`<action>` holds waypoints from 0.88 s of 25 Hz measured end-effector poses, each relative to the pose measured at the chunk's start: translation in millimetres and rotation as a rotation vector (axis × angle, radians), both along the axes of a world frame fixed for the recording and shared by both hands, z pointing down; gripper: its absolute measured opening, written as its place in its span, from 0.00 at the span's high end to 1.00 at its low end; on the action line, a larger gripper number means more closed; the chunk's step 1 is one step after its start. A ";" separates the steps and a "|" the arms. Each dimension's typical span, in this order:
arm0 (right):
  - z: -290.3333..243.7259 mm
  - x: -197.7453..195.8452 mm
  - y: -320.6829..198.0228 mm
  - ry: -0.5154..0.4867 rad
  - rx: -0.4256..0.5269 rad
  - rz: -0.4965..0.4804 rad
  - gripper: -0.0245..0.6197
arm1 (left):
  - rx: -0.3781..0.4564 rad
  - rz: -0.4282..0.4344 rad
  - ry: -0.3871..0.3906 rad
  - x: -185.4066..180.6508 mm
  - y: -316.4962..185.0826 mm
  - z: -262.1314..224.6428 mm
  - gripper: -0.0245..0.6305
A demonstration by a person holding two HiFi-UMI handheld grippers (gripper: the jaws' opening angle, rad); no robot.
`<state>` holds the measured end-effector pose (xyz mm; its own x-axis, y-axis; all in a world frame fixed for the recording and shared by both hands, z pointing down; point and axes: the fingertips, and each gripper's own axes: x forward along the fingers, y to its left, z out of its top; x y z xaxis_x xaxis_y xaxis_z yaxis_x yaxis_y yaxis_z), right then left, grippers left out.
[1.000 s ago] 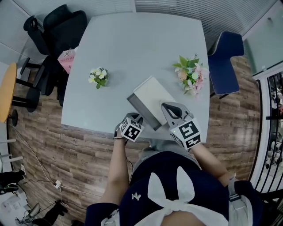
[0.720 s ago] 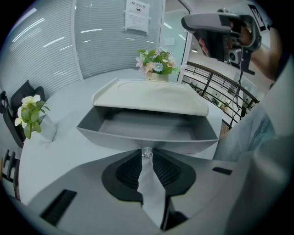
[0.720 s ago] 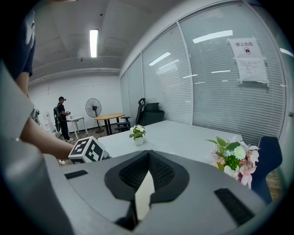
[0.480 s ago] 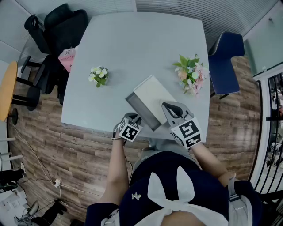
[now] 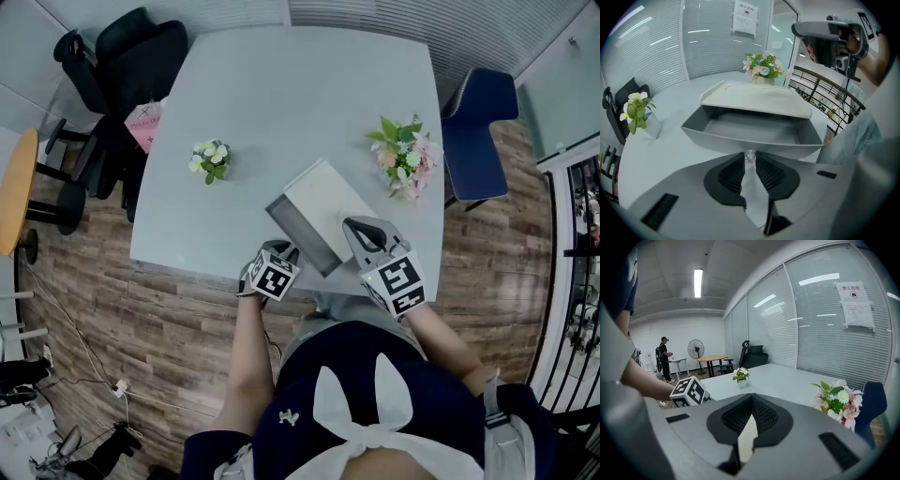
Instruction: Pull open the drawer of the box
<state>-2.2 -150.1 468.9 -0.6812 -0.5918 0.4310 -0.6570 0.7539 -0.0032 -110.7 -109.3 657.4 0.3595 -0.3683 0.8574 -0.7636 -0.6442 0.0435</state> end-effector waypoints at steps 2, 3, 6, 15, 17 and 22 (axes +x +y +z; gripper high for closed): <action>-0.6 0.3 0.9 0.000 0.000 0.001 0.95 | 0.005 0.002 0.002 -0.2 0.4 -0.3 0.83; -0.7 0.7 1.5 0.000 0.000 0.001 0.95 | 0.008 0.003 0.001 -0.2 0.8 -0.2 0.83; -0.3 2.1 3.2 0.000 0.000 0.001 0.95 | 0.013 -0.003 0.005 -0.2 1.8 0.2 0.83; 4.0 4.1 6.3 0.009 -0.005 -0.003 0.95 | 0.013 -0.027 0.037 -0.9 0.6 0.3 0.83; 4.4 4.6 7.3 0.010 -0.006 -0.004 0.95 | 0.010 -0.027 0.037 -1.7 2.6 1.5 0.83; 2.6 2.1 8.3 0.014 -0.005 -0.008 0.95 | -0.005 -0.028 0.022 -13.5 13.5 4.4 0.83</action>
